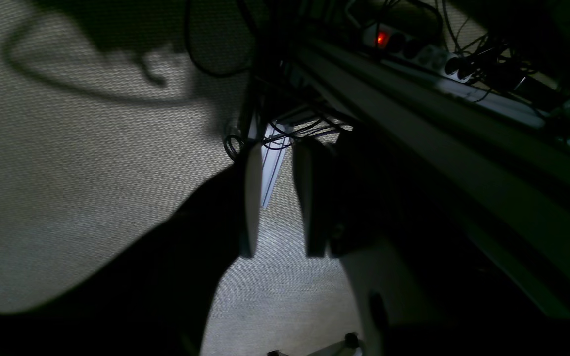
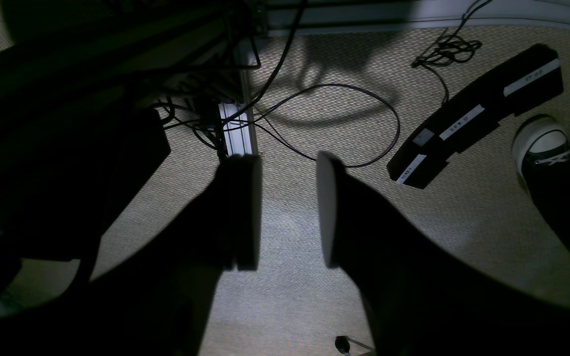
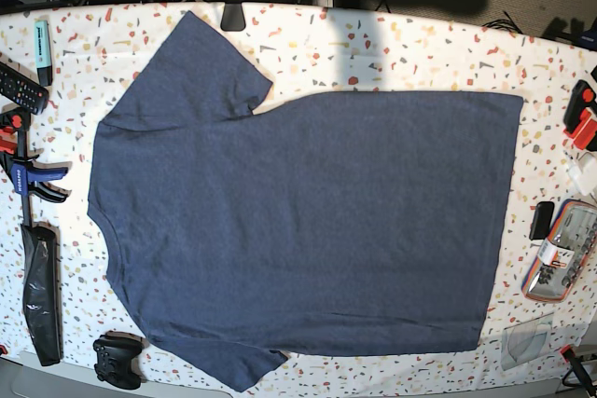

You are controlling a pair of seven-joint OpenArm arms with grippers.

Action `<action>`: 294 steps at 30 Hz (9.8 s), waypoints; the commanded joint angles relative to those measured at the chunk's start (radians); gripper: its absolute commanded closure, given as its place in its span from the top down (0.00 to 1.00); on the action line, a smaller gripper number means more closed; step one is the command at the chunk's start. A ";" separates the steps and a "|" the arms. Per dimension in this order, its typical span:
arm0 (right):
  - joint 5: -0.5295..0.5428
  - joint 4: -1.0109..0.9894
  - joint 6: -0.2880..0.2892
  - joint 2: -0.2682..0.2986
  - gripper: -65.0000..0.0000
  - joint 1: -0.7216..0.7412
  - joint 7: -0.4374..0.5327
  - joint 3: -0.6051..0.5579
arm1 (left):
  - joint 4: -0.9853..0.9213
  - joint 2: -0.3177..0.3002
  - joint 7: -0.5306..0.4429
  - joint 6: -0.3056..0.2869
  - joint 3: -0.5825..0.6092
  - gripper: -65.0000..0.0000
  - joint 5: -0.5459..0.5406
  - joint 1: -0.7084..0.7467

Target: Fold the T-shirt properly

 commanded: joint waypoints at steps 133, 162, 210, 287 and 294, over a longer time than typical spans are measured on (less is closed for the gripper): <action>0.139 1.909 0.116 0.488 0.30 -0.780 -0.334 -0.037 | 1.449 -0.531 0.226 -0.200 0.484 0.42 0.467 0.212; 0.129 1.909 0.119 0.525 0.30 -0.768 -0.270 -0.038 | 1.320 -0.536 0.159 -0.350 0.484 0.00 0.264 0.163; -0.039 1.458 0.235 0.803 0.00 -0.135 -0.446 -0.614 | 1.320 -0.536 0.165 -0.350 0.484 0.00 0.249 0.163; 0.272 1.500 0.054 0.678 0.00 -0.321 -0.327 -0.132 | 1.390 -0.478 0.149 -0.350 0.084 0.00 -0.356 0.208; 0.272 1.441 0.053 0.679 0.00 -0.321 -0.325 -0.132 | 1.390 -0.393 0.150 -0.350 0.084 0.00 -0.248 0.138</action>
